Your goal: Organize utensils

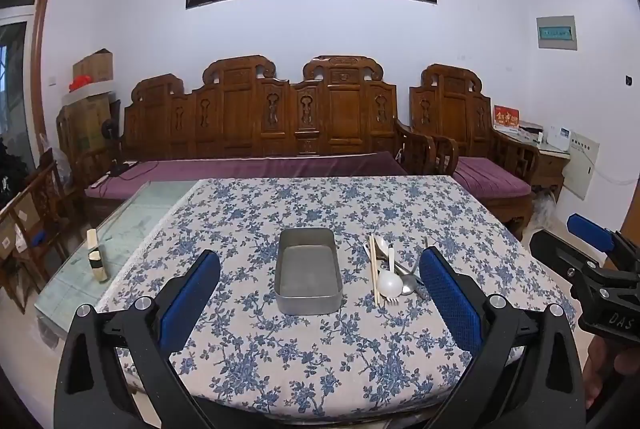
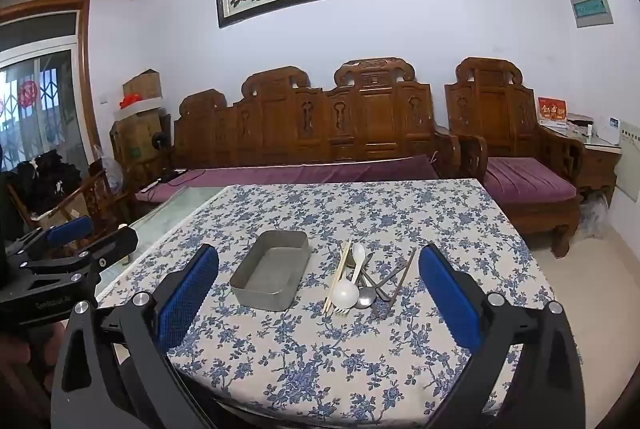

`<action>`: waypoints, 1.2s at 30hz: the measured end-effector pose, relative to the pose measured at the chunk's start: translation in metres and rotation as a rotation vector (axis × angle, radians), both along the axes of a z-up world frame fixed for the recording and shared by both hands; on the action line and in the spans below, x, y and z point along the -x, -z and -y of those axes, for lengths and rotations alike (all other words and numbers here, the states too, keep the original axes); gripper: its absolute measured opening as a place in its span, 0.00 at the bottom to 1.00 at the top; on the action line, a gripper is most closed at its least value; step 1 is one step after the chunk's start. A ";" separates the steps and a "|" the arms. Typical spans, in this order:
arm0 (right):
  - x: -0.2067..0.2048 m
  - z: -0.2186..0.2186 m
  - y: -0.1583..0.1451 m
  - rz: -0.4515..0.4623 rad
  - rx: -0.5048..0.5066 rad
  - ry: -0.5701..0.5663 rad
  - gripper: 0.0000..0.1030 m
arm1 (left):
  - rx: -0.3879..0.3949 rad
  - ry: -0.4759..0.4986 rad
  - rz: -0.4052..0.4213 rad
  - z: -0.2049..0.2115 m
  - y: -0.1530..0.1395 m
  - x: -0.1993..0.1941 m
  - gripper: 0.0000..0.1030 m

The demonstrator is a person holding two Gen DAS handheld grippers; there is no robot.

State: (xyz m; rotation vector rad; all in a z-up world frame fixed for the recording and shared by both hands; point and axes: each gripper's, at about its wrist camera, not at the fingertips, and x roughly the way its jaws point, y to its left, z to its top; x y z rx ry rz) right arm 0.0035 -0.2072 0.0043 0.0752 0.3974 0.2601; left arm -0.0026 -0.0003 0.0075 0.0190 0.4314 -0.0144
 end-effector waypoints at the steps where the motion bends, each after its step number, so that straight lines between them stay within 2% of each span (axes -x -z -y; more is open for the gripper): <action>1: 0.000 0.000 0.000 0.000 0.001 -0.001 0.98 | 0.005 -0.003 0.003 -0.001 0.002 0.001 0.94; 36: -0.002 -0.001 0.000 0.001 -0.002 -0.001 0.98 | 0.001 0.014 0.006 0.000 -0.003 0.004 0.94</action>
